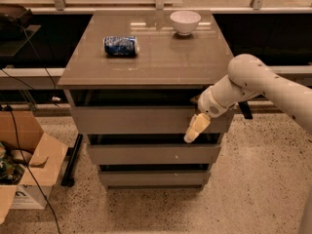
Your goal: Open top drawer
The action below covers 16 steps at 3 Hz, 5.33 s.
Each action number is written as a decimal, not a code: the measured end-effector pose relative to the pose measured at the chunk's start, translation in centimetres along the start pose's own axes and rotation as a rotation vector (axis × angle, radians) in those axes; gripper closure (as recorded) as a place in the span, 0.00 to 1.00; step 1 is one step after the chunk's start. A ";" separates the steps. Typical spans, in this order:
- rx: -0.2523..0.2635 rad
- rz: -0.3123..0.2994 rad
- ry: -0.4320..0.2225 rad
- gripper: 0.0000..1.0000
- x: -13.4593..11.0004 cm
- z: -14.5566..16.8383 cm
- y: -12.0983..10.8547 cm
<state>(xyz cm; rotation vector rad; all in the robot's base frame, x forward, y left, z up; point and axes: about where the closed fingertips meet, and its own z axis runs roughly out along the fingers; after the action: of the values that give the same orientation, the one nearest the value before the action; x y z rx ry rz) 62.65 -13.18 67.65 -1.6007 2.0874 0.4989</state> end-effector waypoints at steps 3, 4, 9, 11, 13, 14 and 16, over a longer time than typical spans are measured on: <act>-0.025 -0.022 0.089 0.42 0.8 0.2 2.6; -0.031 -0.021 0.094 0.73 0.5 -0.1 2.7; -0.076 -0.026 0.130 0.00 1.0 0.5 3.9; -0.103 0.031 0.147 0.19 3.1 1.1 5.8; -0.054 0.071 0.181 0.65 1.6 -0.2 6.7; 0.035 0.141 0.228 0.88 -1.2 -0.2 7.3; 0.075 0.218 0.243 1.00 -2.2 -0.1 7.4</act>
Offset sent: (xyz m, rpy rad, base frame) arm -0.0230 -0.0008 0.0205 -0.1167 -0.0105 0.0242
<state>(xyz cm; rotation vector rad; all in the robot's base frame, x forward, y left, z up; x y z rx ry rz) 55.94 -9.57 68.99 -1.4607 2.4479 0.3035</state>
